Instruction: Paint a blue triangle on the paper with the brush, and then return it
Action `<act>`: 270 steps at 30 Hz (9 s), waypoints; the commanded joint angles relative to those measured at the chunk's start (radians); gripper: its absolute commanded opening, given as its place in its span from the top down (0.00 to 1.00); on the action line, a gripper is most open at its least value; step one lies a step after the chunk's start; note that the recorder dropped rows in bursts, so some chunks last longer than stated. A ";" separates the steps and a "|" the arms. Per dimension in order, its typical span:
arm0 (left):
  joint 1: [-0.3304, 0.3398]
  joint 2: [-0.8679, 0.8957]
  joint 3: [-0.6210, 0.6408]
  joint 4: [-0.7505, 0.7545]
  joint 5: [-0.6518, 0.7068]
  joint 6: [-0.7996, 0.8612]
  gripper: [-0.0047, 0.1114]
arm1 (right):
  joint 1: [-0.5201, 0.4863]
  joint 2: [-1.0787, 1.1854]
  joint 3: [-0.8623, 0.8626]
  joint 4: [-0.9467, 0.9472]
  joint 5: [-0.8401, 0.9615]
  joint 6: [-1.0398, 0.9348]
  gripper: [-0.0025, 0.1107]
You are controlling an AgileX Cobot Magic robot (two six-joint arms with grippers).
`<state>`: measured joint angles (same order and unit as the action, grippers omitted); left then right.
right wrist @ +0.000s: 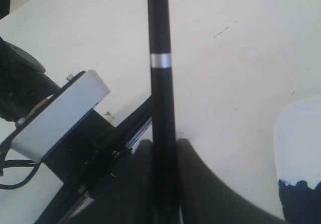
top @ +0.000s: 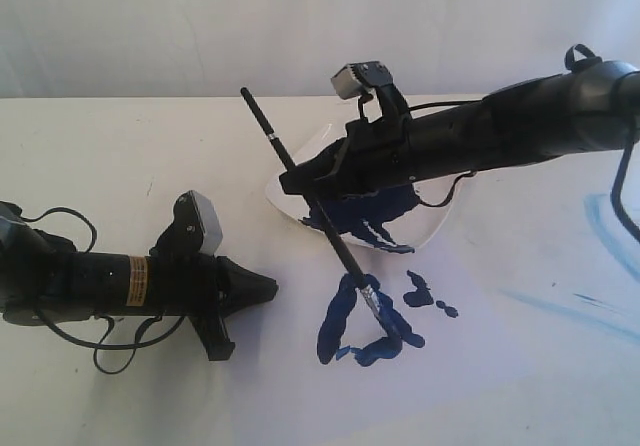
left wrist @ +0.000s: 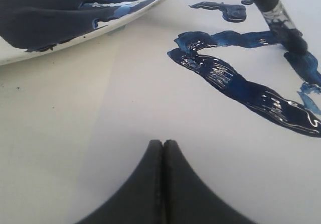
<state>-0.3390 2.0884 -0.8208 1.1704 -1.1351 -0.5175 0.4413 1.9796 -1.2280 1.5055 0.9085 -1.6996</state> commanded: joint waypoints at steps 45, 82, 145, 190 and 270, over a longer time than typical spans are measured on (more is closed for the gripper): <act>0.000 -0.004 0.005 0.004 -0.001 -0.001 0.96 | 0.051 0.006 -0.007 0.091 -0.028 0.003 0.98; 0.000 -0.004 0.005 0.004 -0.001 -0.001 0.96 | 0.119 0.019 -0.007 0.208 -0.034 -0.057 0.98; 0.000 -0.004 0.005 0.004 0.002 -0.001 0.96 | -0.155 0.356 -0.620 0.239 -0.409 0.316 0.98; 0.000 -0.004 0.005 0.004 0.004 -0.001 0.96 | -0.162 0.498 -0.620 -0.031 -0.466 0.601 0.91; 0.336 -1.228 0.661 -1.013 0.350 0.361 0.96 | -0.616 -1.583 0.835 0.118 -0.644 0.322 0.98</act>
<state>-0.0063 0.8683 -0.1645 0.1561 -0.7867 -0.1594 -0.1691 0.3920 -0.3969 1.6181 0.2508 -1.3814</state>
